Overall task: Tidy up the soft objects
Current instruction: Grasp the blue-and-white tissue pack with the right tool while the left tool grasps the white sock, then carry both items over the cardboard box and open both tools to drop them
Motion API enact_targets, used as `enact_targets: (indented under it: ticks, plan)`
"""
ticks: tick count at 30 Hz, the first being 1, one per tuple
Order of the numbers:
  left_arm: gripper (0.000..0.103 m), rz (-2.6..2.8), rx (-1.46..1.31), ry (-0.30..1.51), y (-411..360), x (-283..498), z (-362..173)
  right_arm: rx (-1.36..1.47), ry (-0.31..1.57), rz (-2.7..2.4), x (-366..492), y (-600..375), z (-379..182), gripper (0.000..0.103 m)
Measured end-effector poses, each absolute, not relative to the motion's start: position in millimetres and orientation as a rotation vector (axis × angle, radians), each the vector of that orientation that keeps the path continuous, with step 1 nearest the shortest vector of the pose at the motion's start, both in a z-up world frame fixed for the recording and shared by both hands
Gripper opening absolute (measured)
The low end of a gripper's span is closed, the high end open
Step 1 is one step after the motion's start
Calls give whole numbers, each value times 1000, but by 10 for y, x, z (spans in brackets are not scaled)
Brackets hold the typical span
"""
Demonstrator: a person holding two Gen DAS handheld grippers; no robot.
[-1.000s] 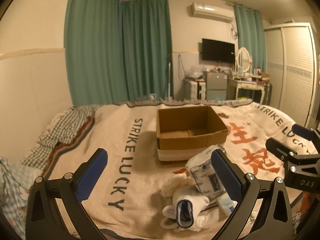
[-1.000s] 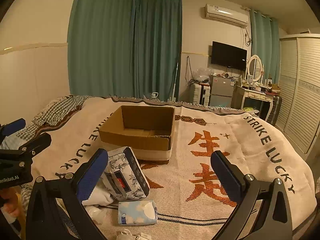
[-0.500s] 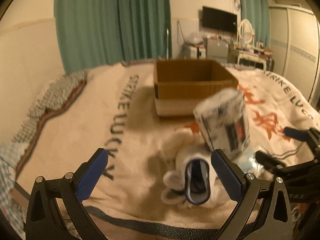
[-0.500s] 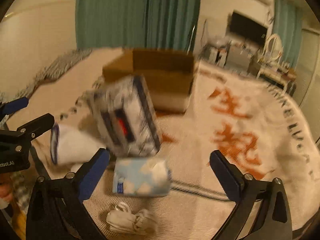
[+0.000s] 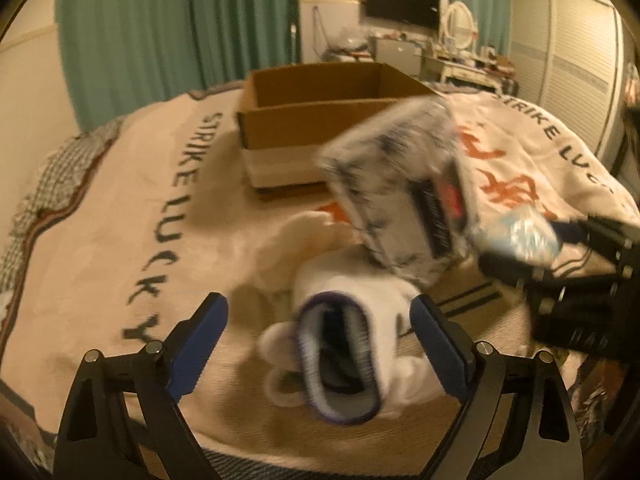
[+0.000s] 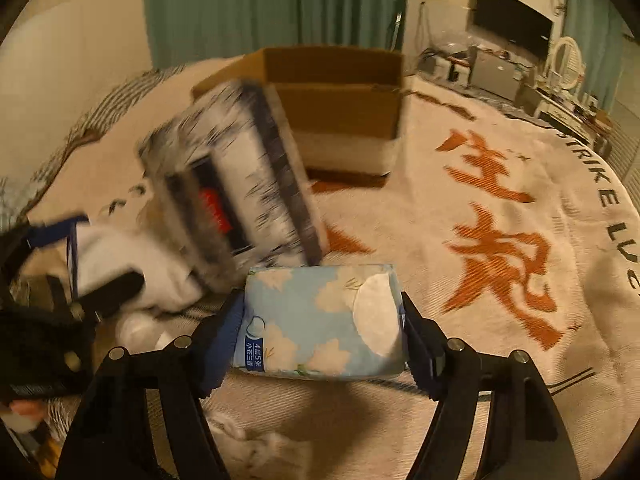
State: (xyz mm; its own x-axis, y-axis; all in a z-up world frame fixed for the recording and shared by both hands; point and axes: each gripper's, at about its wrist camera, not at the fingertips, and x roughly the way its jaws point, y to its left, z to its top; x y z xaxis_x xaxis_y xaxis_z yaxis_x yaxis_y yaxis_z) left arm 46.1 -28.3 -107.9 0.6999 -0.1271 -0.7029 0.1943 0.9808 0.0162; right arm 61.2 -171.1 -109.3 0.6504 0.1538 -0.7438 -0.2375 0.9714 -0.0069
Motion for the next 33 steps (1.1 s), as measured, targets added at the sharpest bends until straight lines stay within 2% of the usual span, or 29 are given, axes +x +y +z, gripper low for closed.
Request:
enact_targets:
  ticks: [2, 4, 6, 10, 13, 25, 33]
  plan:
    - [85, -205, 104, 791, -380, 514, -1129, -88, 825, 214, 626, -1767, -1036, 72]
    - [74, -223, 119, 817, -457, 585, -1204, -77, 825, 208, 648, -1812, -1031, 72]
    - [69, -234, 120, 847, -483, 642, -1255, -73, 833, 210, 669, -1819, -1040, 72]
    - [50, -244, 127, 851, -482, 622, -1249, -77, 834, 219, 671, -1821, -1080, 72]
    - [44, -250, 141, 840, -466, 588, -1216, -75, 826, 223, 663, -1830, -1066, 72]
    - [42, -235, 78, 700, -252, 397, -709, -79, 723, 216, 433, -1825, -642, 72]
    - [42, -260, 49, 596, -221, 613, -191, -67, 614, 269, 602, -1819, -87, 72]
